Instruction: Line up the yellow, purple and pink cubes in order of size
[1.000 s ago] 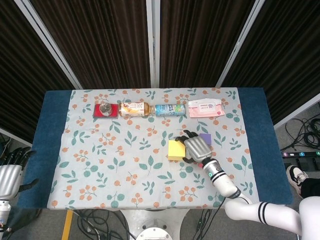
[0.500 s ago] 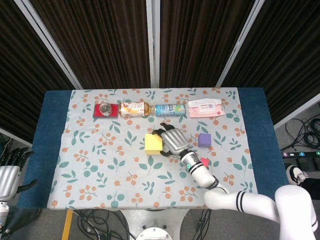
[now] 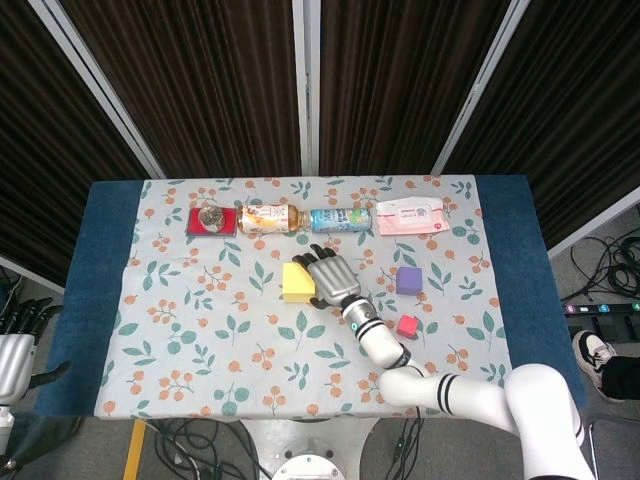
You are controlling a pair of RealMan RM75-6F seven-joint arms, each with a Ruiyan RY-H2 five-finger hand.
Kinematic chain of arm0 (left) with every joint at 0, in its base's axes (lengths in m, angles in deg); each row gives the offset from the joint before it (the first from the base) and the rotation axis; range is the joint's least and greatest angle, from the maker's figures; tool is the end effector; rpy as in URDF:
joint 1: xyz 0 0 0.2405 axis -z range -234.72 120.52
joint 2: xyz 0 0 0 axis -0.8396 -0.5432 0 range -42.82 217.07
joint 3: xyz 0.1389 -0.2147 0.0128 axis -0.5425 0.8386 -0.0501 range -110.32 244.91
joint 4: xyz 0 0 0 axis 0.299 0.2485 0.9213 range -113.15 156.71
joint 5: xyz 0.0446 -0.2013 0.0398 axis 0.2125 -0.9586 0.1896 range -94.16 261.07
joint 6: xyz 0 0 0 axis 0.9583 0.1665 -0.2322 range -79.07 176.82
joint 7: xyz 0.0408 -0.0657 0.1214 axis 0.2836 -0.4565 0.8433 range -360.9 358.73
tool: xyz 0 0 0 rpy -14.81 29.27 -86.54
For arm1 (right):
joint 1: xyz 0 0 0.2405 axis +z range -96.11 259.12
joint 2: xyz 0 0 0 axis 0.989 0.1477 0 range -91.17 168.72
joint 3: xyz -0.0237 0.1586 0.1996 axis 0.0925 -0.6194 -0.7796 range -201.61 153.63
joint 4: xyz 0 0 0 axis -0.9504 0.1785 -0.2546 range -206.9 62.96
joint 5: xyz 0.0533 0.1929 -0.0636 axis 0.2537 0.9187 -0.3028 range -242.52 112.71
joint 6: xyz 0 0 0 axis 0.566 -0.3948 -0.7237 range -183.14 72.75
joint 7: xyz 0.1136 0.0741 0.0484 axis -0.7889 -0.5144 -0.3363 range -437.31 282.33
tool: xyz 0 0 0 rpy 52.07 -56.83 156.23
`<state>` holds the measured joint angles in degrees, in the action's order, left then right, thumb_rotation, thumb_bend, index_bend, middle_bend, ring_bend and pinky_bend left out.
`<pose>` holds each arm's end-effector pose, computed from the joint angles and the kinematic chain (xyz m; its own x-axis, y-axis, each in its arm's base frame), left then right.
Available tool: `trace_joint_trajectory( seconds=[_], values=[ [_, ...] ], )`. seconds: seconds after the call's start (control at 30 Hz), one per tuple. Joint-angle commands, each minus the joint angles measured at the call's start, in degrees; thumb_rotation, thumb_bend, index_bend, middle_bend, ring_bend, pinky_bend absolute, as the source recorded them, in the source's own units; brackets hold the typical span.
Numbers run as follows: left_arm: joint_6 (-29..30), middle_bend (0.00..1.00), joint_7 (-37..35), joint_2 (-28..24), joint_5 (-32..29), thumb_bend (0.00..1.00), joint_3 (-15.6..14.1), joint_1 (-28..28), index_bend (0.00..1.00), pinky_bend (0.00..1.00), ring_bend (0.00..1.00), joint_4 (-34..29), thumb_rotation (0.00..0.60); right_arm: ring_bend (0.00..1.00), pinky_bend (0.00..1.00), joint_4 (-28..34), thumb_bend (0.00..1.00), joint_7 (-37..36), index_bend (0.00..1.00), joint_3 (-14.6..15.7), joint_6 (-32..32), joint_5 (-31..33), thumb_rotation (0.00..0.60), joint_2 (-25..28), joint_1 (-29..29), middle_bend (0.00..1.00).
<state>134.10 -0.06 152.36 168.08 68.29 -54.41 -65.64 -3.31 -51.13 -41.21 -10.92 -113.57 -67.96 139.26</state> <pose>-0.3381 0.1626 0.1591 0.4699 0.0453 0.8816 0.8802 0.0520 -0.4718 -0.0569 -0.3736 -0.1072 0.4197 -0.3806 0.8240 -0.8739 -0.4148 0.2535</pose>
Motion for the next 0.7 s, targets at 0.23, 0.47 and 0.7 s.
trace_joint_trajectory(
  seconds=[0.23,0.47,0.7],
  values=[
    [0.5,0.25,-0.4,0.3,0.6,0.01,0.0,0.0,0.26,0.19,0.14,0.3,0.6,0.0,0.07,8.9,0.15,-1.8,0.01,2.0,3.4,-1.9,0.6,8.6,-4.2,0.1],
    [-0.2,0.25,-0.4,0.6,0.5,0.01,0.2,0.3,0.26,0.19,0.14,0.4,0.6,0.01,0.07,16.7,0.16,-4.7,0.16,5.7,9.5,-6.7,0.6,21.7,-12.0,0.22],
    [-0.4,0.25,0.6,0.6,1.2,0.01,0.4,1.0,0.26,0.19,0.14,-0.7,0.6,0.02,0.07,15.4,0.16,-6.8,0.23,9.7,9.6,-8.2,0.6,26.4,-16.3,0.26]
  ],
)
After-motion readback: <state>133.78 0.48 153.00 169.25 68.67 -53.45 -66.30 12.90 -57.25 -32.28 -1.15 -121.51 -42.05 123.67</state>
